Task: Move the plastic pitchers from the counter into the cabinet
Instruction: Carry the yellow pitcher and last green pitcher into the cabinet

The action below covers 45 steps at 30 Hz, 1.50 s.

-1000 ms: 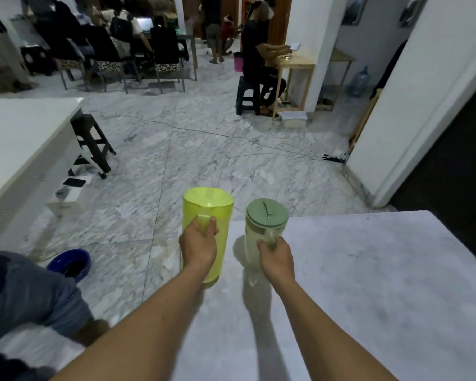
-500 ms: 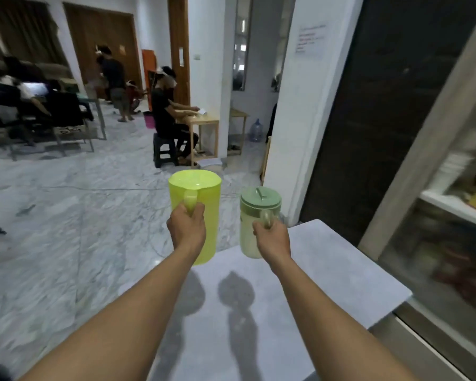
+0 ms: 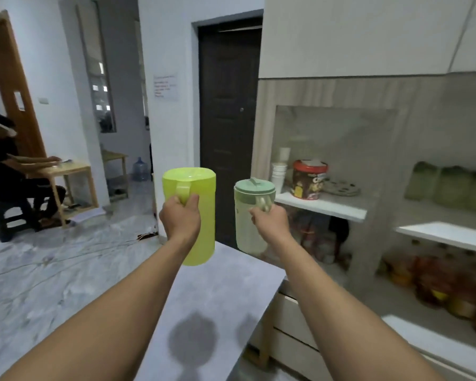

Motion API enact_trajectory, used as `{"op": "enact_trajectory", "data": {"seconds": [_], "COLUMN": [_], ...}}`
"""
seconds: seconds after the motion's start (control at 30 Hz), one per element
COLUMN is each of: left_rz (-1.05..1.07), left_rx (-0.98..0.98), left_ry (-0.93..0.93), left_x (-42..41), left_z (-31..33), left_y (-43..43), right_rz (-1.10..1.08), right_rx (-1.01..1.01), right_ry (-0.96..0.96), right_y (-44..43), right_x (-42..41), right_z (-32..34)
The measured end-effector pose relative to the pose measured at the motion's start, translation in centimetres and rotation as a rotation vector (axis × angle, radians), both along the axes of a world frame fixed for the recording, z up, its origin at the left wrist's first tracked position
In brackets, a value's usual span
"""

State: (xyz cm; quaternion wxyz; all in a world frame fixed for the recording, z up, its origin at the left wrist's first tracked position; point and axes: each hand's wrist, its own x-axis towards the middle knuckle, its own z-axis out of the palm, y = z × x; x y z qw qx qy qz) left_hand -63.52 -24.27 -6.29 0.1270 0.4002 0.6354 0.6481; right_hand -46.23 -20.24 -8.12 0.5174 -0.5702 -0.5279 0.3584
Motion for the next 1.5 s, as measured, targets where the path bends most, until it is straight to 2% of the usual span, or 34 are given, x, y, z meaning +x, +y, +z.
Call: {"op": "enact_trajectory", "data": {"seconds": [0.53,0.83,1.27,1.5], "left_rz": [-0.464,-0.625,-0.800,-0.837], "left_rx": [0.170,0.195,0.153,0.153], "left_ry": [-0.040,-0.010,-0.055,-0.095], "left_x": [31.3,47.6,63.4,69.3], "left_z": [7.1,8.5,7.7,7.6], "left_y": [6.4,6.7,12.3,17.5], "right_rz": [-0.308,-0.479,-0.739,-0.789], "right_rx": [0.136,0.168,0.118,0.127], "right_ry": [0.003,-0.032,-0.029,0.015], "right_y": [-1.1,-2.6,-1.9,2.7], "right_x": [32.2,47.5,62.0,67.6], "right_z": [8.3,8.6,7.2,7.6]}}
